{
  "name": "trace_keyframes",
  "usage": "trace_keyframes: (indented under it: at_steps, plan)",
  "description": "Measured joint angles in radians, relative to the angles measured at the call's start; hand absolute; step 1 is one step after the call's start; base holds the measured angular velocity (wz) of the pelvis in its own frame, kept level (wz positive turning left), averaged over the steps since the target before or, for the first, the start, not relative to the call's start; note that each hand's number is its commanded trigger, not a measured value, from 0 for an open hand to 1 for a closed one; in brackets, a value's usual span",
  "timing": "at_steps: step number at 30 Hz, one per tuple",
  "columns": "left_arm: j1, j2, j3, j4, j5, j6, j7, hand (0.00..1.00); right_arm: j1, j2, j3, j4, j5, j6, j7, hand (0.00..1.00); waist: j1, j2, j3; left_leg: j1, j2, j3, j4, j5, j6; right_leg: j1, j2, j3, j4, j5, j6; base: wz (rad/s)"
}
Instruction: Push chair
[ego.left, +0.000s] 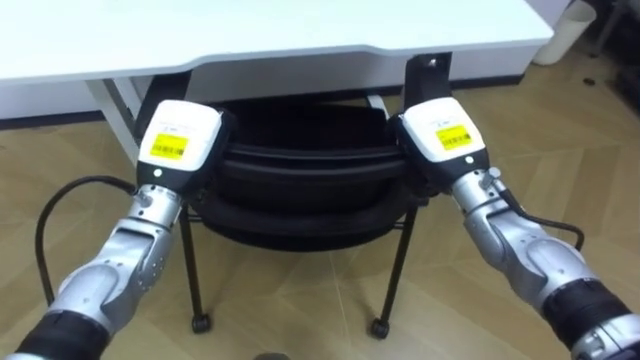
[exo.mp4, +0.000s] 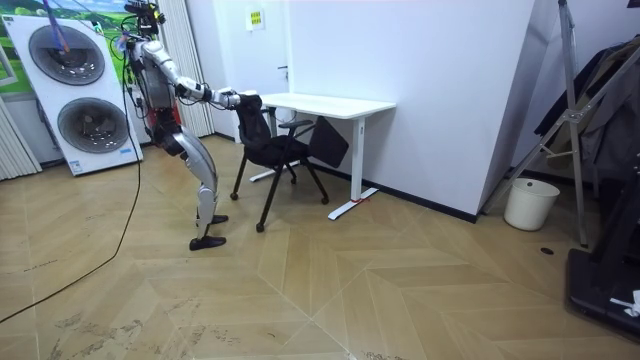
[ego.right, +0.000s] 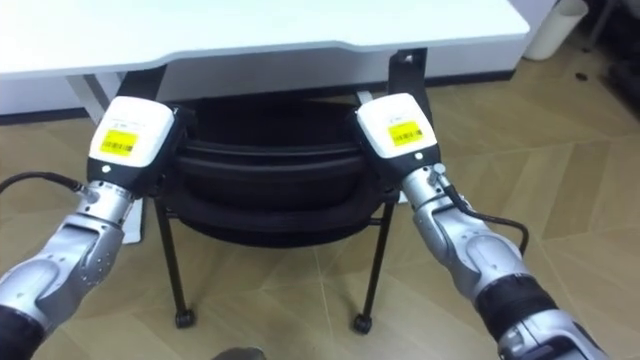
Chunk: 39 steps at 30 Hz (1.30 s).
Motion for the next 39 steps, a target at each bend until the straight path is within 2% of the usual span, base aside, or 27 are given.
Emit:
trace_keyframes:
  at_steps: [2, 6, 8, 13, 19, 23, 32, 35, 39]
  plan:
    - [0.0, 0.0, -0.002, 0.0, 0.0, 0.003, -0.014, 1.0, 0.0, 0.0, 0.0, -0.001, -0.008, 0.001, 0.005, 1.0, -0.001, 0.0, -0.0003, 0.021, -0.002, 0.009, -0.049, 0.021, 0.004, 0.015, -0.005, -0.001, -0.042, 0.023, -0.003, -0.06]
    - [0.001, -0.001, -0.002, 0.0, 0.003, 0.005, -0.029, 1.0, 0.0, 0.0, 0.001, -0.003, -0.009, 0.002, 0.02, 1.0, -0.003, -0.003, -0.0017, 0.044, -0.003, 0.013, -0.084, 0.035, 0.011, 0.036, -0.006, -0.002, -0.077, 0.036, -0.005, -0.02]
    - [0.0, 0.001, -0.001, -0.001, 0.003, 0.006, -0.034, 1.0, 0.0, -0.001, 0.001, -0.006, -0.01, 0.002, 0.031, 1.0, -0.005, -0.009, -0.006, 0.05, -0.003, 0.013, -0.093, 0.036, 0.011, 0.04, -0.006, -0.002, -0.082, 0.037, -0.006, 0.0]
    - [0.0, 0.001, -0.001, -0.003, 0.004, 0.006, -0.04, 1.0, 0.0, -0.001, 0.001, -0.006, -0.014, 0.003, 0.044, 1.0, -0.004, -0.016, -0.0099, 0.059, -0.002, 0.013, -0.103, 0.037, 0.009, 0.058, 0.003, -0.001, -0.1, 0.04, -0.01, 0.0]
    - [0.001, 0.002, -0.003, -0.003, 0.009, 0.005, -0.038, 1.0, 0.006, 0.0, 0.004, -0.006, -0.014, 0.006, 0.051, 1.0, -0.003, -0.027, -0.009, 0.079, 0.001, 0.007, -0.122, 0.04, 0.006, 0.083, 0.007, -0.009, -0.127, 0.042, -0.014, 0.01]
    - [0.001, 0.007, -0.003, -0.013, 0.013, 0.006, -0.036, 1.0, 0.008, 0.003, 0.004, -0.007, -0.011, 0.011, 0.047, 1.0, 0.001, -0.042, -0.0091, 0.083, 0.0, 0.005, -0.132, 0.041, 0.004, 0.087, 0.008, -0.008, -0.132, 0.042, -0.014, 0.0]
    - [0.003, 0.013, -0.003, -0.024, 0.018, 0.006, -0.044, 1.0, 0.01, 0.004, 0.009, -0.008, -0.01, 0.012, 0.053, 1.0, 0.013, -0.054, -0.0105, 0.094, 0.0, -0.001, -0.149, 0.044, -0.001, 0.097, 0.009, -0.016, -0.148, 0.044, -0.017, 0.0]
    - [0.008, 0.02, -0.002, -0.057, 0.026, 0.022, -0.065, 1.0, 0.011, 0.003, 0.013, -0.008, -0.009, 0.01, 0.053, 1.0, 0.014, -0.068, -0.0111, 0.092, -0.001, -0.015, -0.153, 0.047, -0.007, 0.101, 0.012, -0.027, -0.152, 0.043, -0.022, 0.1]
    - [0.023, 0.02, 0.008, -0.081, 0.039, 0.03, -0.077, 1.0, 0.017, 0.003, 0.014, -0.011, -0.009, 0.01, 0.042, 1.0, 0.014, -0.069, -0.0115, 0.101, 0.002, -0.026, -0.171, 0.054, -0.014, 0.114, 0.013, -0.045, -0.174, 0.049, -0.031, 0.06]
